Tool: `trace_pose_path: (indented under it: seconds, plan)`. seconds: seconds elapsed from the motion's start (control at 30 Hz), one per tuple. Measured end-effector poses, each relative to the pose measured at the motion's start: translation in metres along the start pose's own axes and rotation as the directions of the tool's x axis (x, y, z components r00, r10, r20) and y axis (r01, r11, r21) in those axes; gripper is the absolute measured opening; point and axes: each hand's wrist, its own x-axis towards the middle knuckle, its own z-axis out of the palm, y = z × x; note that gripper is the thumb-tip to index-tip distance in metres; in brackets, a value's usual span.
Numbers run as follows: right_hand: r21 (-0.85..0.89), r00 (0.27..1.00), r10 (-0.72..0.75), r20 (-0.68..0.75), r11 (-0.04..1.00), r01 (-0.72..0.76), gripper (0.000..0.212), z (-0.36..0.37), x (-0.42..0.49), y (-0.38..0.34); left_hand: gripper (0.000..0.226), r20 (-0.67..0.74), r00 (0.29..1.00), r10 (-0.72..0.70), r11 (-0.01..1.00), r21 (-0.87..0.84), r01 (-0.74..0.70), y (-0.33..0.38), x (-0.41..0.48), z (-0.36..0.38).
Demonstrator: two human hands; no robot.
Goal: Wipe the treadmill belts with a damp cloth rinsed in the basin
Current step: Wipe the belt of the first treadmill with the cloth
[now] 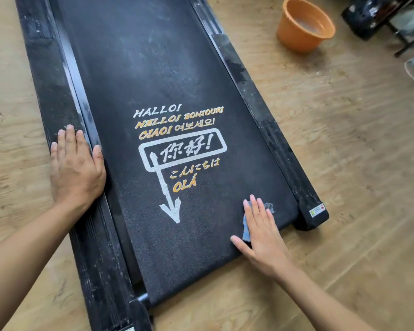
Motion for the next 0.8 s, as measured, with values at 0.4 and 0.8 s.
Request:
trace_pose_path:
  seconds: [0.4,0.8]
  plan:
    - [0.014,0.996,0.085,-0.031,0.996,-0.085,0.101,-0.051,0.096,0.073,0.068,-0.005,1.000,0.009,1.000,0.012,-0.009,0.002,0.002,0.001]
    - [0.118,0.958,0.236,-0.164,0.969,-0.218,0.101,-0.010,0.092,-0.061,0.063,0.052,0.998,-0.029,0.998,0.059,0.026,0.008,0.002,-0.002]
